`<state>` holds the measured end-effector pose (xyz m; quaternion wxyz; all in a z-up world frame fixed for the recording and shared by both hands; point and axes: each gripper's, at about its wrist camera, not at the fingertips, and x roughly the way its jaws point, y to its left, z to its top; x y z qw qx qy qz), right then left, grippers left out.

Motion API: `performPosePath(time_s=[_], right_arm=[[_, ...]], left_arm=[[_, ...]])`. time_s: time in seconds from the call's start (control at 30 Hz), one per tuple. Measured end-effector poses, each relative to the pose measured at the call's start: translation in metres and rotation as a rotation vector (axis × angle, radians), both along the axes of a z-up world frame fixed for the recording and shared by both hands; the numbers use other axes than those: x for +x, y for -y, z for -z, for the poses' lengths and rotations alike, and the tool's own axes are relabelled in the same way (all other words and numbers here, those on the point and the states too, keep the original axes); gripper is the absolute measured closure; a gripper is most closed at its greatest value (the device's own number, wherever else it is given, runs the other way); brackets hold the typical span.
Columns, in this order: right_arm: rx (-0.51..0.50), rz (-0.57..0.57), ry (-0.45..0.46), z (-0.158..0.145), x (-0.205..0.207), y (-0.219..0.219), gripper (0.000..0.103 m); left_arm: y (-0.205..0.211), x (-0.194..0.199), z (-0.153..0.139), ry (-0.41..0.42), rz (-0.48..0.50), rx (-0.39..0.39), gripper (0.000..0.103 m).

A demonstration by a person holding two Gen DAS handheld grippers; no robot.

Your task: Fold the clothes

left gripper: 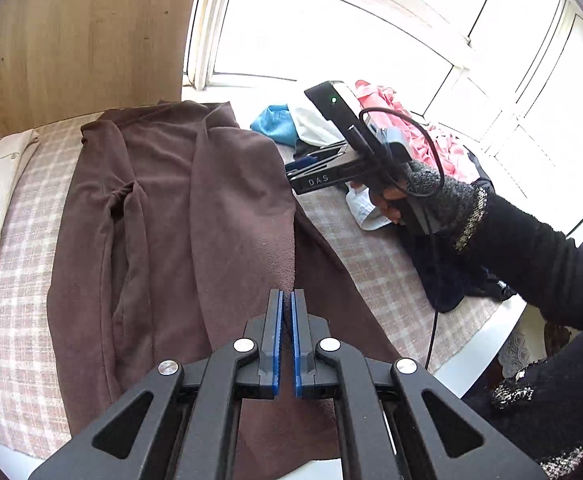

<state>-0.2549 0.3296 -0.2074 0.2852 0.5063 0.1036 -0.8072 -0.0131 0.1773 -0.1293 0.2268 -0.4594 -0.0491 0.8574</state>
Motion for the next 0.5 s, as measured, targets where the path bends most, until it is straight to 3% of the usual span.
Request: performPosePath(time_s=[0.17, 0.23, 0.27, 0.3, 0.43, 0.5], right_arm=[[0.032, 0.03, 0.017, 0.008, -0.022, -0.01, 0.058], [-0.012, 0.042, 0.053, 0.01, -0.027, -0.02, 0.071], [-0.033, 0.058, 0.078, 0.009, -0.029, -0.028, 0.092], [-0.05, 0.082, 0.092, 0.008, -0.03, -0.037, 0.095], [-0.122, 0.149, 0.132, 0.008, -0.028, -0.068, 0.095], [-0.099, 0.152, 0.118, 0.008, -0.028, -0.068, 0.086]], left_arm=[[-0.006, 0.002, -0.005, -0.008, 0.019, -0.032, 0.1], [-0.009, 0.002, 0.001, 0.009, 0.033, -0.037, 0.1], [-0.011, 0.002, 0.004, 0.019, 0.04, -0.034, 0.1], [-0.012, 0.002, 0.006, 0.024, 0.048, -0.037, 0.1], [-0.022, 0.007, 0.014, 0.019, 0.09, -0.108, 0.1], [-0.039, 0.01, 0.038, 0.056, 0.146, -0.177, 0.099]])
